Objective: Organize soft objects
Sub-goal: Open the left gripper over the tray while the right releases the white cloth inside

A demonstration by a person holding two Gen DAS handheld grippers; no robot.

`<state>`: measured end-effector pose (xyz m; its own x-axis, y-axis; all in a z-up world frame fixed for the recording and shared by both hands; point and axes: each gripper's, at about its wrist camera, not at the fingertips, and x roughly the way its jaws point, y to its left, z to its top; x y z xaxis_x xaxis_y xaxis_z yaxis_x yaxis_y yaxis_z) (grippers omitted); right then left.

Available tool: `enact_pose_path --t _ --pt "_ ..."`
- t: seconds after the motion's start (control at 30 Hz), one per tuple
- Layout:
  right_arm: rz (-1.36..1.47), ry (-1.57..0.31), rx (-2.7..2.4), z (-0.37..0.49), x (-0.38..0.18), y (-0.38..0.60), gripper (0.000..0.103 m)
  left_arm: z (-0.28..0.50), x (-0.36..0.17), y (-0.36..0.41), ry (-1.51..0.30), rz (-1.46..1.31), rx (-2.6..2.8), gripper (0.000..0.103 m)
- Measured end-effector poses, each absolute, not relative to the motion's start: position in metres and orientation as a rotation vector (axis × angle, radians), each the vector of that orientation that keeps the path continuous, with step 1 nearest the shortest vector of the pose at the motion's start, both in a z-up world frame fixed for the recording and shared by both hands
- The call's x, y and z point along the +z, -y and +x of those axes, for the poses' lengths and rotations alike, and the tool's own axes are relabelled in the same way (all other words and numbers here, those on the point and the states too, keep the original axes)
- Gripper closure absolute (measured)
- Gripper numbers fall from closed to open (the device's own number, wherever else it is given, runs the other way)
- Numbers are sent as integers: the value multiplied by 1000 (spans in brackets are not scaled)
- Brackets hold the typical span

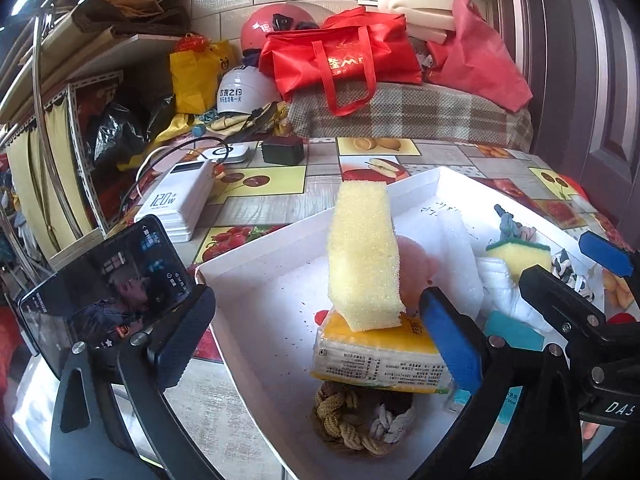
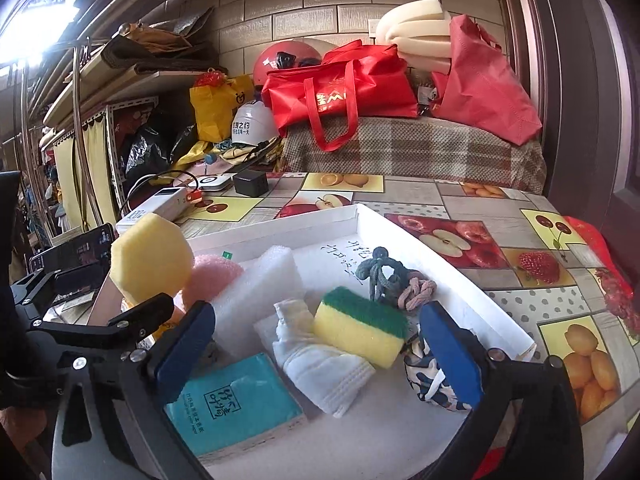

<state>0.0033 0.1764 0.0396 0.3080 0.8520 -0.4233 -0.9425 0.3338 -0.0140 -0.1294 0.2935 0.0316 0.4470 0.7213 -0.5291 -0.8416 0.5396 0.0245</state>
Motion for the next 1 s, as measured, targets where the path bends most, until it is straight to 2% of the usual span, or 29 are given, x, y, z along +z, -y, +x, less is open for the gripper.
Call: enact_pose_path --t 0.3,0.5,0.7,1.0 --pt "-255 -229 1144 -16 46 -156 0 -143 43 -274 -396 -185 1014 0" --pt "-184 -252 1128 -15 46 -132 0 -166 52 -258 -251 -173 1001 0" --pt "-185 -186 1168 -30 47 -101 0 -169 52 -239 -246 -171 966 0" --pt "-191 -215 1150 -20 43 -43 0 -153 52 -195 -279 -112 795 0"
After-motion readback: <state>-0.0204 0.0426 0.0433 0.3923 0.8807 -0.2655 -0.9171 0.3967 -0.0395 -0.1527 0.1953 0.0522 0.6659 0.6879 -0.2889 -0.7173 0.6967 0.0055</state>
